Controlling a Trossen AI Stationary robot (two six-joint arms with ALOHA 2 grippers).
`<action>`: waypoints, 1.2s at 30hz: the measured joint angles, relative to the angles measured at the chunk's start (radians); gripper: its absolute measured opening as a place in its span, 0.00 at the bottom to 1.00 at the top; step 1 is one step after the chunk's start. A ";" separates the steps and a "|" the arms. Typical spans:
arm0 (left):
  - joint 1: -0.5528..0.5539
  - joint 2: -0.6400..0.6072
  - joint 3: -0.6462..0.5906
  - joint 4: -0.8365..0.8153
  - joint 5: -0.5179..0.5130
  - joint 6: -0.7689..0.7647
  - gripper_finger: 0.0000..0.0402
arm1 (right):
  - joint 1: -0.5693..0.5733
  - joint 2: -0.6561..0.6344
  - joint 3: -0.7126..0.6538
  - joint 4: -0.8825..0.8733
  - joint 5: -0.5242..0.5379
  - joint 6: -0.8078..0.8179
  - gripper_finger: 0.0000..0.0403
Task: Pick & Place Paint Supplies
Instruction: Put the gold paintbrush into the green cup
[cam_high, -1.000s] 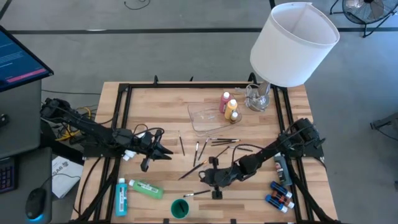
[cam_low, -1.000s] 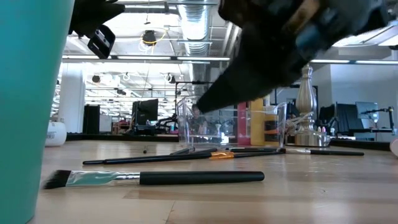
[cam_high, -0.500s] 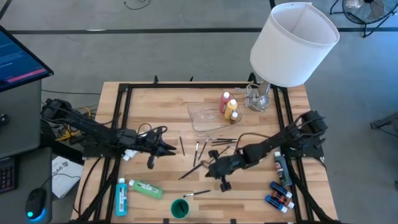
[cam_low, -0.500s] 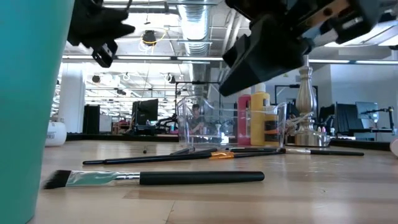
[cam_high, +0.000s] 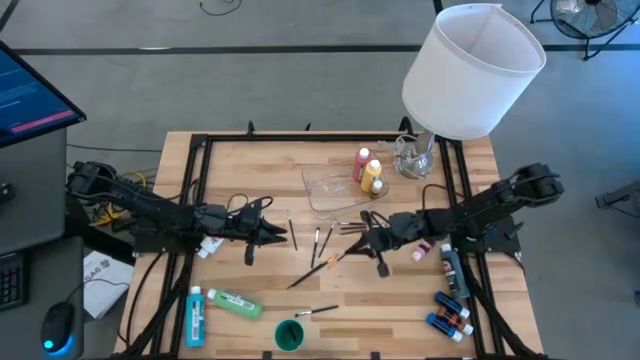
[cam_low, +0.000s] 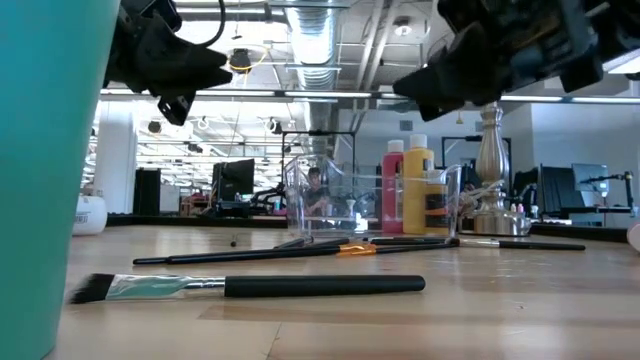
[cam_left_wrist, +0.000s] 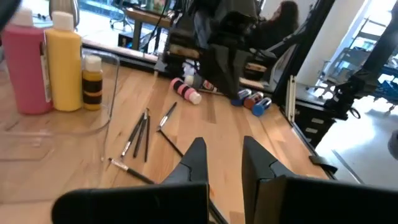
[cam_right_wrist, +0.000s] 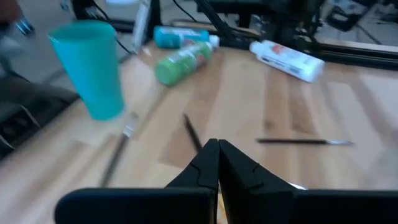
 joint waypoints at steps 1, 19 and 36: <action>0.000 0.001 0.000 0.000 0.000 0.001 0.00 | -0.009 -0.009 0.000 -0.021 0.001 -0.022 0.00; 0.140 -0.006 0.000 0.257 -0.009 0.159 0.00 | -0.153 0.051 0.017 -0.074 -0.130 0.067 0.00; 0.176 0.027 0.000 0.267 -0.007 0.126 0.00 | -0.100 0.054 0.136 -0.366 -0.289 -0.161 0.25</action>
